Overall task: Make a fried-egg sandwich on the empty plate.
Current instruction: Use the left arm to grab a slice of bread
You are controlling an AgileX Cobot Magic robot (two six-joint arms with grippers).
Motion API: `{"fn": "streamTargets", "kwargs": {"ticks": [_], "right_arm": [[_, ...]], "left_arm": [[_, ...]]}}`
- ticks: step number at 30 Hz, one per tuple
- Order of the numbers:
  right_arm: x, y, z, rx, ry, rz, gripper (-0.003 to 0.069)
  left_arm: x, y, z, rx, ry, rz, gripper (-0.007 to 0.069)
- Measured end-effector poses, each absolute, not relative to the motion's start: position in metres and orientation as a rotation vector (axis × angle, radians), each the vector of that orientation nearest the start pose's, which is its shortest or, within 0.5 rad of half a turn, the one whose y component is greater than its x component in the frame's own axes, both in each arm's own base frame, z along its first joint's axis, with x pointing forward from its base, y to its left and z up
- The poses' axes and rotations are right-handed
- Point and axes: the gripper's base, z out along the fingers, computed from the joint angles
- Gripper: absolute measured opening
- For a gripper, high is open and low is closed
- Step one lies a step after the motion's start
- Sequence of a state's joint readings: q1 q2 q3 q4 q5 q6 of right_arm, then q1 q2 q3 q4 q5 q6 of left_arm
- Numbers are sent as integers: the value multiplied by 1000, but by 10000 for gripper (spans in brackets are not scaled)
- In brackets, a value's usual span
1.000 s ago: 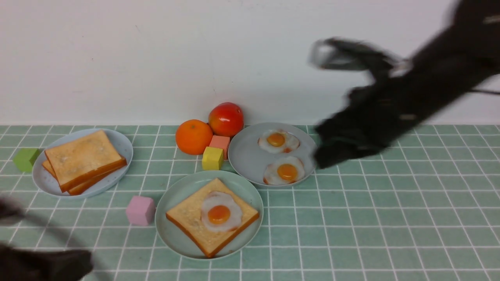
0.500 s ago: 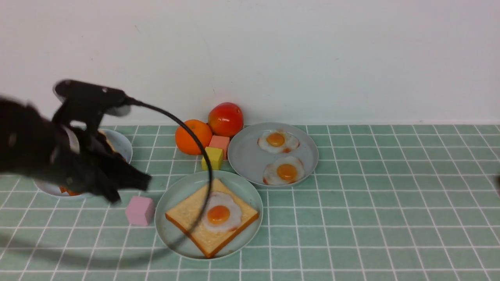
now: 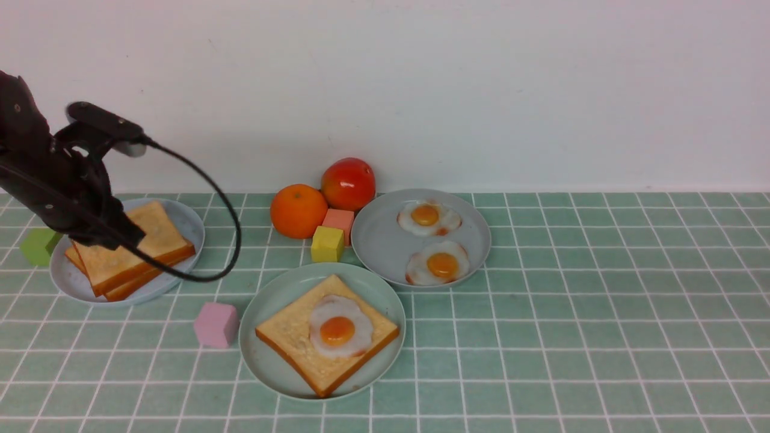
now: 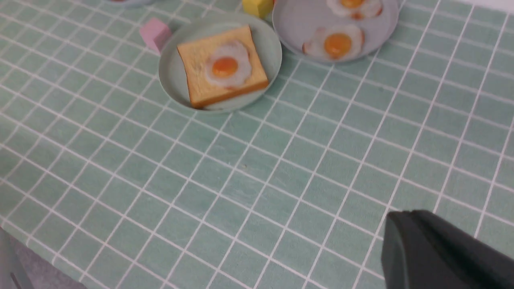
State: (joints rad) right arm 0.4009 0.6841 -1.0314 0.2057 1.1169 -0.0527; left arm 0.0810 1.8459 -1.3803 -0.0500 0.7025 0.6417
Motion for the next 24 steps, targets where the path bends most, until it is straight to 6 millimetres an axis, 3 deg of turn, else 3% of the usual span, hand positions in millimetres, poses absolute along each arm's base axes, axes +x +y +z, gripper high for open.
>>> {"fn": "streamTargets", "kwargs": {"ticks": [6,10,14,18,22,24], "right_arm": [[86,55,397,-508,2236,449,10],[87,56,398,-500,2218,466,13],[87,58,398,-498,2218,484,14],[88,61,393,-493,2230,524,15],[88,62,391,-488,2228,541,18],[88,62,392,-484,2224,554,19]], "left_arm": [[405,31,209,968,2546,236,348],[412,34,191,1022,2535,275,428],[418,35,176,1044,2528,299,423],[422,36,171,1001,2536,308,360],[422,37,171,942,2554,308,240],[423,37,171,936,2555,321,134]]}}
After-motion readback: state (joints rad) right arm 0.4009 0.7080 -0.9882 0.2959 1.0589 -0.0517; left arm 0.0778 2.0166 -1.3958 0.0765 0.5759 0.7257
